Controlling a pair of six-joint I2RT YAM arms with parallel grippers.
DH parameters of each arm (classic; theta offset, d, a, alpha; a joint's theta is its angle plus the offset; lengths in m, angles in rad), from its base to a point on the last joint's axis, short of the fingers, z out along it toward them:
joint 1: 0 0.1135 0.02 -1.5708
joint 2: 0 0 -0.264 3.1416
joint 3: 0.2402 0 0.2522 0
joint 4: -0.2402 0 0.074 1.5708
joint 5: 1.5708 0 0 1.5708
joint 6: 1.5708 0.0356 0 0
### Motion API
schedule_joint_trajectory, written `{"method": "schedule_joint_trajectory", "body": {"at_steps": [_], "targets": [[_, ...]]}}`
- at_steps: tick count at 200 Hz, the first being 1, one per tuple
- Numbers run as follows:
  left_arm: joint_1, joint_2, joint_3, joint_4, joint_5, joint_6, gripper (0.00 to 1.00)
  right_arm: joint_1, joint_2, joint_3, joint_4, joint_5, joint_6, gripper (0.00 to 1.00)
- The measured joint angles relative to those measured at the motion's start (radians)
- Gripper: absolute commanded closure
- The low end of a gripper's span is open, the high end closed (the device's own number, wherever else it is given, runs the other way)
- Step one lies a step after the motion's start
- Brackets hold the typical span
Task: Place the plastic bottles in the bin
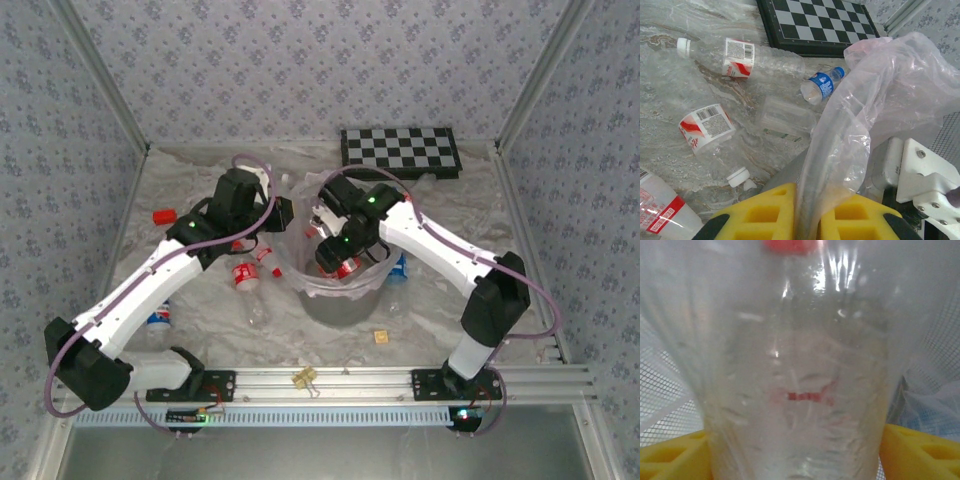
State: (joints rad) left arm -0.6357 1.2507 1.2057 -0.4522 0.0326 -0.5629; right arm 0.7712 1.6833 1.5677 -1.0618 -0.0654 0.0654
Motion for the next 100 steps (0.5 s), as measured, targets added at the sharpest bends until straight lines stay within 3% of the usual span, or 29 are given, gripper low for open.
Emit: {"method": "schedule_joint_trajectory", "body": {"at_steps": [22, 60, 100], "targets": [[0.001, -0.006, -0.006, 0.003, -0.001, -0.003, 0.92, 0.000, 0.000, 0.000, 0.004, 0.006, 0.005, 0.00], [0.001, -0.017, -0.019, 0.010, 0.000, -0.004, 0.92, 0.004, -0.037, 0.008, 0.005, 0.006, 0.000, 0.00], [0.001, -0.026, -0.031, 0.022, 0.000, -0.007, 0.92, -0.006, -0.253, 0.015, 0.074, -0.025, 0.008, 0.00]]}}
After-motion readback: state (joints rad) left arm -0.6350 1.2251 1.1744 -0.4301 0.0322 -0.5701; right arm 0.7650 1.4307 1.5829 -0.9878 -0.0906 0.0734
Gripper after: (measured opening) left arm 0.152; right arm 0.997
